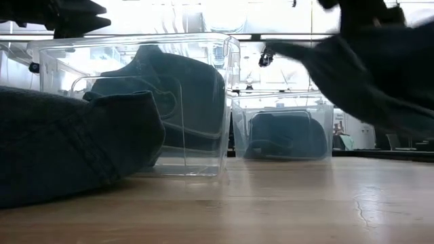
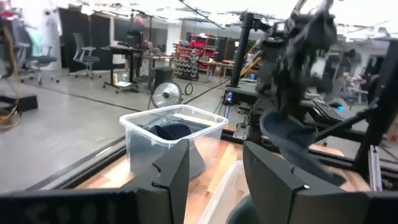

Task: Pick & Place hat
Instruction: Put the top blue cap into the top transparent bin

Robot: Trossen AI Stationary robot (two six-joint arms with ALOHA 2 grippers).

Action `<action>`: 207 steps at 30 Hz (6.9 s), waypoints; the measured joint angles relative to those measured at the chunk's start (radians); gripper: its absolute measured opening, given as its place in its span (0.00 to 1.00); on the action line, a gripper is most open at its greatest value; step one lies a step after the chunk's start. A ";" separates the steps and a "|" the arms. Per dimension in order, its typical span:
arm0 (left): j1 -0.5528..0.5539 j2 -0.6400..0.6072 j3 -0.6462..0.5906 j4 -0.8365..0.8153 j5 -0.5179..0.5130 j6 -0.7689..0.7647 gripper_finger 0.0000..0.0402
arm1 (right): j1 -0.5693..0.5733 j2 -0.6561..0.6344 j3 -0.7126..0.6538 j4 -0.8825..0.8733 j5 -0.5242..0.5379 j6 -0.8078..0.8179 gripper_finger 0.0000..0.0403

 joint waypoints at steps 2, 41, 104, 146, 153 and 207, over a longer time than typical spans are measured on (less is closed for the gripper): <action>0.000 0.001 0.000 0.014 0.017 0.049 0.35 | 0.029 -0.005 0.057 0.001 0.103 -0.034 0.02; 0.003 0.268 0.000 0.672 0.115 0.703 0.35 | 0.025 0.692 0.618 1.370 0.963 -1.869 0.03; 0.009 0.482 0.475 0.008 -0.220 0.833 0.02 | 0.010 0.707 1.144 0.237 0.641 -1.317 0.56; 0.082 0.740 0.695 -0.109 -0.245 0.888 0.01 | -0.099 0.718 1.137 0.015 0.551 -1.089 0.04; 0.086 0.728 0.696 -0.095 -0.274 0.872 0.16 | -0.128 0.713 1.138 -0.016 0.629 -1.018 0.03; 0.085 0.688 0.720 -0.107 -0.348 0.736 0.39 | -0.415 -0.064 -0.027 0.255 0.568 -0.064 0.02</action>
